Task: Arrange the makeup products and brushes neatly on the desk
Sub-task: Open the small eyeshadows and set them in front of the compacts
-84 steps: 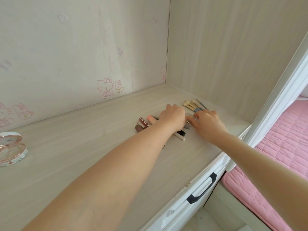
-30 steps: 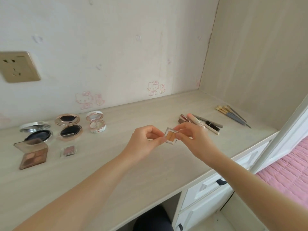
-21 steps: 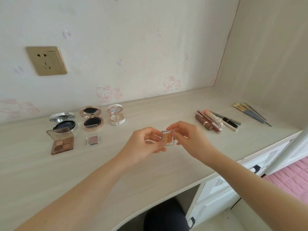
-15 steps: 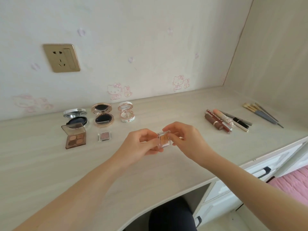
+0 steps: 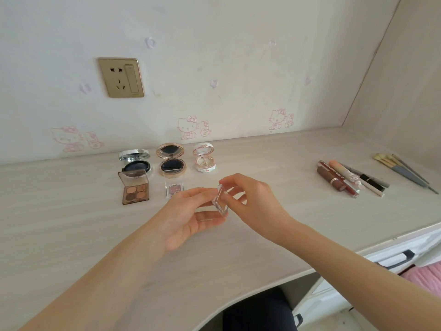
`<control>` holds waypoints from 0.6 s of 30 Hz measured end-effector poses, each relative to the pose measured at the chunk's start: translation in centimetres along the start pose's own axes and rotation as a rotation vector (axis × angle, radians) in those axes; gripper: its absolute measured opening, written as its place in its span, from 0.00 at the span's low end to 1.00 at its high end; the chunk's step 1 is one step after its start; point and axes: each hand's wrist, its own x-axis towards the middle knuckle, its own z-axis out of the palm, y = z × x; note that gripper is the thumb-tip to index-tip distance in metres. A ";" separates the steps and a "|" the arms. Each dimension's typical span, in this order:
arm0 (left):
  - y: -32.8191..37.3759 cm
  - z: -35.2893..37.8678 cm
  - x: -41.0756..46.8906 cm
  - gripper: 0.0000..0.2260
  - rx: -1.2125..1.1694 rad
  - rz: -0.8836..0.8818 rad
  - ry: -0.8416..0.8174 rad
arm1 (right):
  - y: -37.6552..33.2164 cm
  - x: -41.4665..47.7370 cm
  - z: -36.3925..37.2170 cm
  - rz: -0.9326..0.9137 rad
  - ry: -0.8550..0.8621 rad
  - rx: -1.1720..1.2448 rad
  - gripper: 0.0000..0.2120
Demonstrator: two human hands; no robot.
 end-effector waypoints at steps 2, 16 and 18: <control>-0.1 -0.5 0.0 0.11 -0.017 0.004 0.000 | -0.1 0.1 0.6 -0.018 -0.014 -0.024 0.14; -0.4 -2.4 0.2 0.15 -0.098 -0.015 0.004 | 0.2 0.5 2.0 -0.084 -0.048 -0.059 0.22; -0.4 -2.4 0.2 0.16 -0.106 -0.014 0.008 | 0.2 0.5 2.0 -0.079 -0.055 -0.044 0.23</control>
